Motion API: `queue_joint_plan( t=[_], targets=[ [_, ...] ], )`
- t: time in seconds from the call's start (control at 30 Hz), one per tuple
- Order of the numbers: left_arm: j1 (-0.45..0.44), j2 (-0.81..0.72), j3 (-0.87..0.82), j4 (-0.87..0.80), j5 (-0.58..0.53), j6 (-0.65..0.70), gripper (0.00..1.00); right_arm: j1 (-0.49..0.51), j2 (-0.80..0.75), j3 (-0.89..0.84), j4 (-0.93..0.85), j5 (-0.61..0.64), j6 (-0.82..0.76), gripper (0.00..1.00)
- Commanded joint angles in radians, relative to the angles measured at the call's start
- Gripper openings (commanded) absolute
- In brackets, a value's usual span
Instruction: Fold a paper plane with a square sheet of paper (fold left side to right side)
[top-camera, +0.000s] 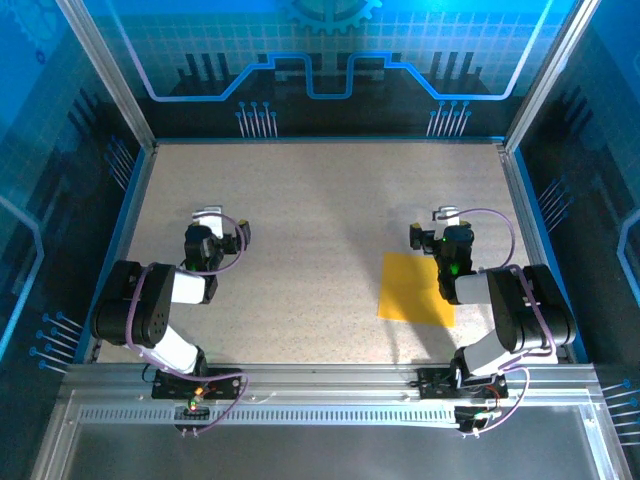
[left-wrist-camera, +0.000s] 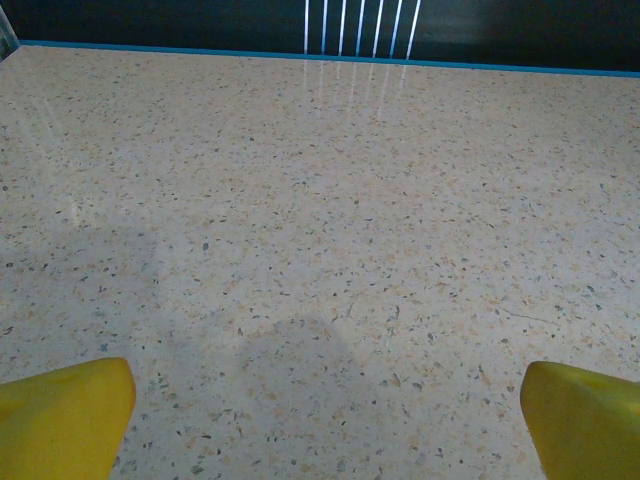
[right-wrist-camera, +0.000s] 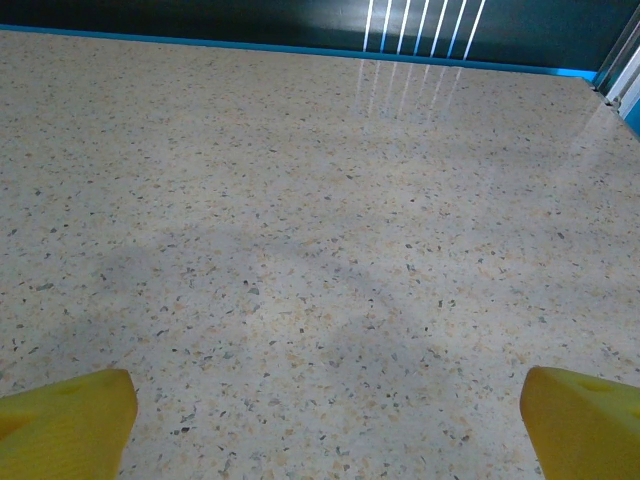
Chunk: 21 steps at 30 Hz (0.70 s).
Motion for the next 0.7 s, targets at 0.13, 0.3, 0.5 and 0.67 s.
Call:
queue_joint_plan(
  t=[0.13,0.3,0.5,0.67],
  targets=[
    [0.008,-0.016,0.009,-0.003,0.026,-0.005,1.0,0.006,0.001,0.021,0.035,-0.003,-0.015,0.99],
    [0.007,-0.016,0.009,-0.003,0.027,-0.007,1.0,0.005,0.001,0.021,0.035,-0.003,-0.014,0.99],
    [0.008,-0.018,-0.002,0.017,0.025,-0.009,1.0,0.005,0.0,0.018,0.041,-0.004,-0.015,0.99],
    [0.007,-0.192,-0.06,-0.026,-0.013,-0.018,1.0,0.026,-0.17,0.04,-0.132,0.033,-0.034,0.99]
  ],
)
